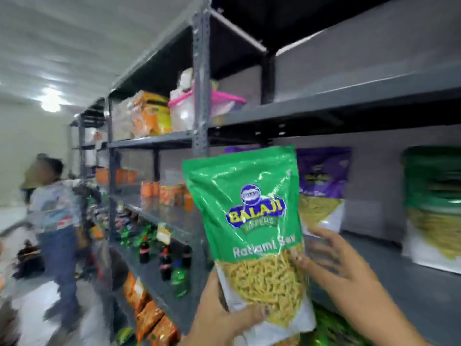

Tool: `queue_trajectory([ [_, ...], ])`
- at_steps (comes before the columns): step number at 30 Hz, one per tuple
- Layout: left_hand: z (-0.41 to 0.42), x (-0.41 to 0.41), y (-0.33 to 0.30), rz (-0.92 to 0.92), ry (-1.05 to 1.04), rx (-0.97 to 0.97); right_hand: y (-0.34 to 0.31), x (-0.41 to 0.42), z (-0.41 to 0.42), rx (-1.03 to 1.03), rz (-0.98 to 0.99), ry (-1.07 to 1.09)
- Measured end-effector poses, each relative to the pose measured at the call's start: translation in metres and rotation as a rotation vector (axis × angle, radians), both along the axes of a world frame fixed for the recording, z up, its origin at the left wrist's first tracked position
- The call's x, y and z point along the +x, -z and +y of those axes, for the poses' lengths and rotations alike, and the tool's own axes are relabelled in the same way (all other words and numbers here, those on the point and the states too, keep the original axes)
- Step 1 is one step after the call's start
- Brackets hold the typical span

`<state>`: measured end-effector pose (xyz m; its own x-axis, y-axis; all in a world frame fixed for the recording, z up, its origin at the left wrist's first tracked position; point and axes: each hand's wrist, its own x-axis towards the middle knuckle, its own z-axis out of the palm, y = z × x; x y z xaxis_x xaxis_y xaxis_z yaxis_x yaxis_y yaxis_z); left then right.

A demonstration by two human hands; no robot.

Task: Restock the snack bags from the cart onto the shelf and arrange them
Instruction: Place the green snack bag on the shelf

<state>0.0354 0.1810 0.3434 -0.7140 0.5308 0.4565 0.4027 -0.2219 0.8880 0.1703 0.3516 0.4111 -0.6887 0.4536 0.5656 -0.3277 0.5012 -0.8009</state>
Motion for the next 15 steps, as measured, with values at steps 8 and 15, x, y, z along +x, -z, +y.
queue_trajectory([
  [8,0.139,0.081,-0.044,0.110,0.572,0.175,-0.019,0.137,0.068,-0.074,0.029,0.385],
  [15,0.251,0.152,-0.063,0.011,0.904,-0.048,-0.022,0.227,0.118,-0.091,0.096,0.740],
])
